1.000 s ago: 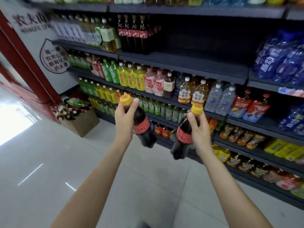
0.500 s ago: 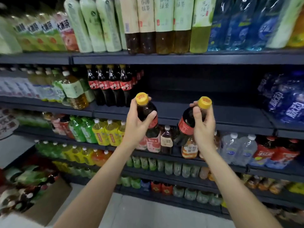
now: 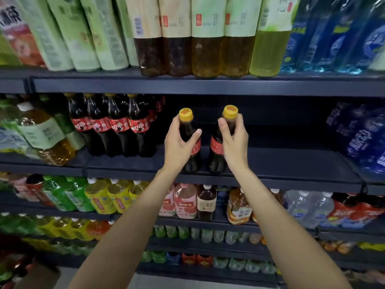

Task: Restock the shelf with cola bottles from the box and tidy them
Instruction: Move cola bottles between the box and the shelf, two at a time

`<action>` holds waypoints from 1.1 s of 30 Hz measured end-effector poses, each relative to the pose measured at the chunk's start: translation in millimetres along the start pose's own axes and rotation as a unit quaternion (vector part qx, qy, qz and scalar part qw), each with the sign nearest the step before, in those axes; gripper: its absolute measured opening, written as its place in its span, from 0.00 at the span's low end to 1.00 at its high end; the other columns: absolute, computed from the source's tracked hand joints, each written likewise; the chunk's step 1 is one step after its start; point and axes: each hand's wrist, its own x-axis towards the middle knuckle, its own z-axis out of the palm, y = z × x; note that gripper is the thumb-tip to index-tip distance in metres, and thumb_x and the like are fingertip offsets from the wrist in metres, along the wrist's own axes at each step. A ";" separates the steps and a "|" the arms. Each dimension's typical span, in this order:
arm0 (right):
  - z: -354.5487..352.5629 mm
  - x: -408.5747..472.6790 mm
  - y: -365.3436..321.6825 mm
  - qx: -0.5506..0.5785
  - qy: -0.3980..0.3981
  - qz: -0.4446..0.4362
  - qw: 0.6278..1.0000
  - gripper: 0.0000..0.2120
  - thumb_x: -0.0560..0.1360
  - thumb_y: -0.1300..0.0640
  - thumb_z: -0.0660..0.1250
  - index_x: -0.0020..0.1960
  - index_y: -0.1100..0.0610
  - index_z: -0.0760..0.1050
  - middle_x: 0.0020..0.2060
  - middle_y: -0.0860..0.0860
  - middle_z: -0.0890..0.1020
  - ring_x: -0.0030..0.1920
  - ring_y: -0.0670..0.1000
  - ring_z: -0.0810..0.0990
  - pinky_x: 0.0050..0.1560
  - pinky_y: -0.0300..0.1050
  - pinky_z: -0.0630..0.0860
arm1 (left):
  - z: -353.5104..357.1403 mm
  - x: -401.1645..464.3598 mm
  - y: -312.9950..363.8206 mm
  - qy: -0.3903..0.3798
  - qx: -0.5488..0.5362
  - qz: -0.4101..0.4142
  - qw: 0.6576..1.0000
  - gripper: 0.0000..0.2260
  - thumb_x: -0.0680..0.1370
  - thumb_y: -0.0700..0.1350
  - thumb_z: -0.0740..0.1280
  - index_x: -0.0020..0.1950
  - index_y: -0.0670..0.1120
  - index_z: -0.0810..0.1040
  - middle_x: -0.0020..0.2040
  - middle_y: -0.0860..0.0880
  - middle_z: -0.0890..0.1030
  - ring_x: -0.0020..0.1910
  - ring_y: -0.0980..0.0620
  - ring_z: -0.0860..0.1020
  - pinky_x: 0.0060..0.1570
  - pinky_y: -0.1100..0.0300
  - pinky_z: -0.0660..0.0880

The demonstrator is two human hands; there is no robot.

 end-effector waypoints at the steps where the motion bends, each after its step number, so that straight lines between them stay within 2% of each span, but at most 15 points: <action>1: 2.0 2.6 5.2 -0.004 0.000 0.002 1.000 0.06 0.79 0.51 0.62 0.50 0.53 0.70 0.42 0.44 0.76 0.44 0.41 0.75 0.47 0.29 0.68 | 3.3 2.9 -3.2 0.005 -0.001 -0.002 1.000 0.20 0.75 0.45 0.71 0.65 0.41 0.71 0.59 0.49 0.77 0.61 0.55 0.74 0.64 0.56 0.70; 5: 5.5 15.1 19.4 -0.015 -0.002 0.012 1.000 0.10 0.78 0.49 0.62 0.52 0.55 0.71 0.45 0.48 0.77 0.46 0.45 0.76 0.47 0.32 0.69 | 14.0 11.5 -14.5 0.013 0.006 -0.004 1.000 0.25 0.73 0.49 0.72 0.67 0.44 0.70 0.62 0.50 0.76 0.63 0.54 0.73 0.65 0.58 0.68; 8: 7.8 25.8 28.0 -0.036 -0.036 0.011 0.999 0.14 0.78 0.48 0.64 0.56 0.57 0.69 0.48 0.50 0.78 0.49 0.46 0.76 0.47 0.32 0.69 | 20.2 11.5 -24.2 -0.006 0.004 0.011 1.000 0.31 0.73 0.50 0.73 0.72 0.46 0.64 0.67 0.51 0.72 0.67 0.55 0.70 0.66 0.64 0.66; 10: 7.2 27.4 36.3 -0.056 -0.066 -0.001 0.996 0.19 0.76 0.50 0.66 0.63 0.57 0.67 0.53 0.52 0.77 0.53 0.47 0.76 0.49 0.30 0.70 | 25.5 4.0 -34.8 -0.007 -0.003 0.006 1.000 0.36 0.72 0.49 0.74 0.75 0.48 0.58 0.70 0.53 0.67 0.69 0.58 0.66 0.66 0.70 0.63; 12: 3.4 23.1 49.0 -0.053 -0.090 -0.004 0.995 0.29 0.74 0.51 0.69 0.70 0.54 0.61 0.62 0.52 0.73 0.61 0.47 0.73 0.58 0.32 0.70 | 30.7 -8.2 -49.5 -0.014 -0.007 -0.025 1.000 0.42 0.72 0.48 0.74 0.76 0.55 0.49 0.73 0.55 0.61 0.71 0.61 0.63 0.66 0.71 0.62; 14: -2.2 13.1 66.5 -0.045 -0.125 -0.001 0.991 0.41 0.72 0.52 0.72 0.76 0.48 0.50 0.72 0.51 0.65 0.69 0.46 0.68 0.67 0.38 0.67 | 34.4 -20.2 -65.5 -0.027 0.000 -0.049 0.998 0.46 0.72 0.49 0.74 0.76 0.59 0.42 0.77 0.56 0.55 0.74 0.60 0.60 0.67 0.67 0.63; 17: -5.6 0.3 87.2 -0.050 -0.162 0.016 0.985 0.51 0.71 0.52 0.74 0.75 0.40 0.38 0.74 0.50 0.62 0.70 0.45 0.67 0.69 0.46 0.67 | 34.4 -26.3 -79.7 -0.035 0.004 -0.038 0.999 0.46 0.73 0.49 0.73 0.75 0.62 0.40 0.77 0.58 0.53 0.75 0.59 0.57 0.69 0.64 0.60; 19: -2.6 2.4 92.4 -0.062 -0.153 0.019 0.986 0.51 0.70 0.51 0.74 0.75 0.39 0.38 0.72 0.48 0.66 0.68 0.45 0.69 0.66 0.43 0.68 | 34.7 -21.1 -83.5 -0.032 -0.012 -0.026 0.999 0.45 0.72 0.49 0.74 0.76 0.62 0.43 0.77 0.53 0.59 0.73 0.55 0.63 0.71 0.54 0.65; 21: 6.9 13.4 95.9 -0.068 -0.127 0.024 0.989 0.49 0.69 0.50 0.75 0.76 0.42 0.43 0.68 0.47 0.71 0.64 0.43 0.72 0.61 0.36 0.69 | 37.9 -8.9 -89.3 -0.025 -0.014 -0.020 0.999 0.45 0.71 0.49 0.75 0.76 0.62 0.46 0.74 0.52 0.65 0.70 0.55 0.68 0.68 0.48 0.68; 23: 23.1 31.4 102.3 -0.079 -0.086 0.050 0.992 0.46 0.67 0.49 0.76 0.74 0.49 0.49 0.61 0.49 0.75 0.58 0.45 0.76 0.55 0.37 0.72 | 43.8 10.7 -98.2 -0.010 -0.011 -0.019 1.000 0.45 0.70 0.51 0.75 0.76 0.61 0.47 0.72 0.55 0.67 0.68 0.56 0.70 0.67 0.51 0.70; 26: 48.6 61.5 118.9 -0.092 -0.035 0.063 0.993 0.42 0.65 0.49 0.78 0.68 0.58 0.56 0.55 0.53 0.78 0.52 0.50 0.78 0.50 0.41 0.73 | 56.3 48.6 -121.9 0.020 -0.010 -0.014 1.000 0.46 0.69 0.50 0.76 0.77 0.54 0.48 0.72 0.53 0.66 0.67 0.57 0.70 0.63 0.66 0.69; 27: 55.5 72.0 126.8 -0.092 -0.031 0.060 0.993 0.41 0.65 0.49 0.78 0.68 0.58 0.57 0.55 0.54 0.78 0.52 0.49 0.77 0.50 0.41 0.73 | 60.9 61.9 -131.3 0.030 -0.015 -0.013 0.999 0.46 0.69 0.48 0.76 0.77 0.51 0.49 0.73 0.50 0.65 0.67 0.57 0.68 0.63 0.68 0.68; 29: 66.0 91.5 140.2 -0.101 -0.022 0.057 0.993 0.40 0.66 0.49 0.77 0.68 0.58 0.58 0.58 0.54 0.77 0.53 0.47 0.74 0.52 0.41 0.72 | 70.5 85.8 -149.5 0.041 -0.014 -0.016 0.999 0.46 0.70 0.43 0.76 0.77 0.48 0.49 0.74 0.46 0.64 0.68 0.58 0.66 0.65 0.65 0.65; 33: 81.3 117.4 163.8 -0.153 0.013 0.018 0.988 0.39 0.66 0.50 0.77 0.68 0.59 0.60 0.64 0.58 0.68 0.62 0.56 0.71 0.60 0.51 0.70 | 90.0 114.5 -179.8 0.040 -0.014 -0.011 0.999 0.46 0.70 0.42 0.75 0.77 0.50 0.48 0.74 0.45 0.65 0.70 0.50 0.68 0.67 0.56 0.67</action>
